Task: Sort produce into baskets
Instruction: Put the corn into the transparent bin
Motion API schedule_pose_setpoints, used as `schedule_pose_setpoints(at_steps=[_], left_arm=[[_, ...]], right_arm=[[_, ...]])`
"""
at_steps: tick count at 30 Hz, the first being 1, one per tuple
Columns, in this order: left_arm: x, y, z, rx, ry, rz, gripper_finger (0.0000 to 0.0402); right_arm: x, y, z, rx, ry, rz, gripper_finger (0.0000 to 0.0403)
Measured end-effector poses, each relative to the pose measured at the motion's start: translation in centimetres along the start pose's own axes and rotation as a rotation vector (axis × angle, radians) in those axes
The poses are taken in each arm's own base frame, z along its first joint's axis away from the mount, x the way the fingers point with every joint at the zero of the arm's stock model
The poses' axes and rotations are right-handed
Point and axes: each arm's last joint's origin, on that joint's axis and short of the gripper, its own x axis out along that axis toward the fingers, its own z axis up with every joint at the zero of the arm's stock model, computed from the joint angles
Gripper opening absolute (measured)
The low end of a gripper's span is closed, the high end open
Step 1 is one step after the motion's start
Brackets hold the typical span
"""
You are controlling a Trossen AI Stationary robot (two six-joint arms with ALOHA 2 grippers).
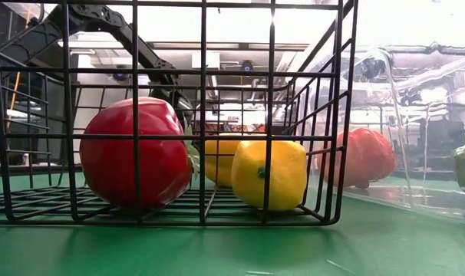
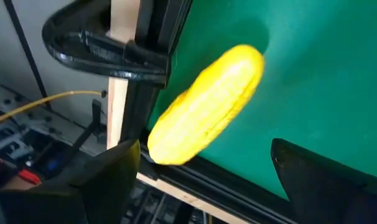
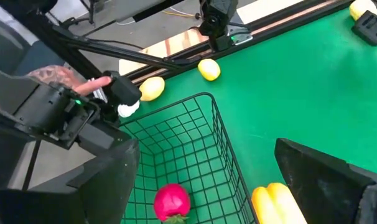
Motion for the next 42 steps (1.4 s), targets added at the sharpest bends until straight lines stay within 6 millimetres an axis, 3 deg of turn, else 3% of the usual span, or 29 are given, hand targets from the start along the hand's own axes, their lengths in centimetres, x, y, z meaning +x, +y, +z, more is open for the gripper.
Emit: schedule_pose_setpoints(at_steps=[5,19,30,39,42], left_arm=[[1.1,-0.8,0.1,0.084,0.013,-0.021,0.0326],[1.2,-0.6,0.9,0.128,-0.076,-0.026,0.0274],[1.1,-0.7,0.9,0.074,-0.092,-0.065,0.0160],[1.1,-0.7,0.9,0.052,-0.094,-0.075,0.0143],[1.1,-0.8,0.9,0.053,-0.090,-0.071,0.0119]], right_arm=[[0.0,0.0,0.0,0.005,-0.003,-0.005,0.0365],[0.0,-0.1,0.1,0.010,-0.008,-0.007,0.0365],[0.0,-0.1,0.1,0.010,-0.006,-0.007,0.0365],[0.0,-0.1,0.0,0.009,-0.004,-0.006,0.0365],[0.0,-0.1,0.0,0.008,-0.001,-0.008,0.0365]])
